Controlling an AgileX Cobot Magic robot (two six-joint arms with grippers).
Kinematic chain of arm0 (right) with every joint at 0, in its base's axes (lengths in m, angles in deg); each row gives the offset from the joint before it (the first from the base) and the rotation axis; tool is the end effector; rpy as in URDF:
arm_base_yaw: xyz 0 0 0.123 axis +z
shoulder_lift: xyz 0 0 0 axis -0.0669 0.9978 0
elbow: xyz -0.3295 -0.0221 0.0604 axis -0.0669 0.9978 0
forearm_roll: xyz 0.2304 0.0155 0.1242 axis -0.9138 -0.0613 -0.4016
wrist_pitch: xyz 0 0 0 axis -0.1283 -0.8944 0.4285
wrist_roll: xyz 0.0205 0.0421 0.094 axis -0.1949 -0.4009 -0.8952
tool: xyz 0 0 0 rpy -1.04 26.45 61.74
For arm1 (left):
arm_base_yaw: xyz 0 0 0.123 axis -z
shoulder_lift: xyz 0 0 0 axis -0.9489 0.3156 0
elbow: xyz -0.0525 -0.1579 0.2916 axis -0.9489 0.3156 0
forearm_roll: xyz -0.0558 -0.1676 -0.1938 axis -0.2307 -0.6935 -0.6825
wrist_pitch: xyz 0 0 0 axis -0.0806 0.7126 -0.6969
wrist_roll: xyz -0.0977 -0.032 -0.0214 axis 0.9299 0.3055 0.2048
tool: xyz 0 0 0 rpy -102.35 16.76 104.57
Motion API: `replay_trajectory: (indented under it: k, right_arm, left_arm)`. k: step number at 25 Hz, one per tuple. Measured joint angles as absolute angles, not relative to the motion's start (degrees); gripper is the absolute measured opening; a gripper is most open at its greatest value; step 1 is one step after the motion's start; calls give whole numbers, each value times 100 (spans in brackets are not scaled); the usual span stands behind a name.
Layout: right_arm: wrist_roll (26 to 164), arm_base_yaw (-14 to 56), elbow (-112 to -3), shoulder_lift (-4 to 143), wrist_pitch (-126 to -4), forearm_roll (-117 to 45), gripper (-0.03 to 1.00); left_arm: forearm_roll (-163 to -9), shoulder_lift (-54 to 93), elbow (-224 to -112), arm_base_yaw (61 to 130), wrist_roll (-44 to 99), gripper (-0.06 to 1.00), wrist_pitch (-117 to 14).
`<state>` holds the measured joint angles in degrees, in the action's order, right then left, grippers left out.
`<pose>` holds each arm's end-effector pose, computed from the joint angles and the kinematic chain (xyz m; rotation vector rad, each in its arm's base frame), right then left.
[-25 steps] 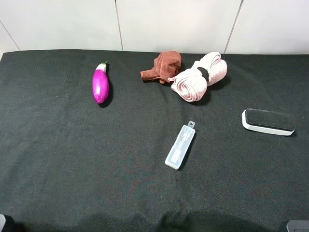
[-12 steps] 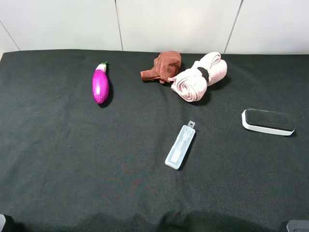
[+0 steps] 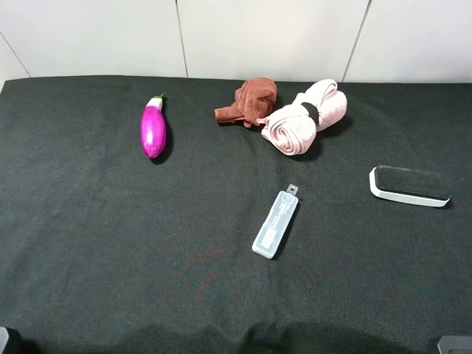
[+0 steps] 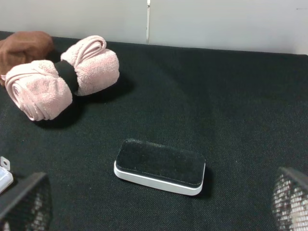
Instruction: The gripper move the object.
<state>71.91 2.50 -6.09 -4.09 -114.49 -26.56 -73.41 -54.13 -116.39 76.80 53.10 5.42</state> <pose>-0.0327 -0.0057 0.2786 -0.1102 2.0013 0.0431 -0.0345 0.0016 0.2727 0.2475 2.0336 0.0175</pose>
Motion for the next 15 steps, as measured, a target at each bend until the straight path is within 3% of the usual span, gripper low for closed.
replay_trajectory:
  k: [15]
  right_arm:
    - [7191,250,-609,-409,-11449,-2656,69]
  left_arm:
    - [-7341,-5413,-11639,7680,5310,99,537]
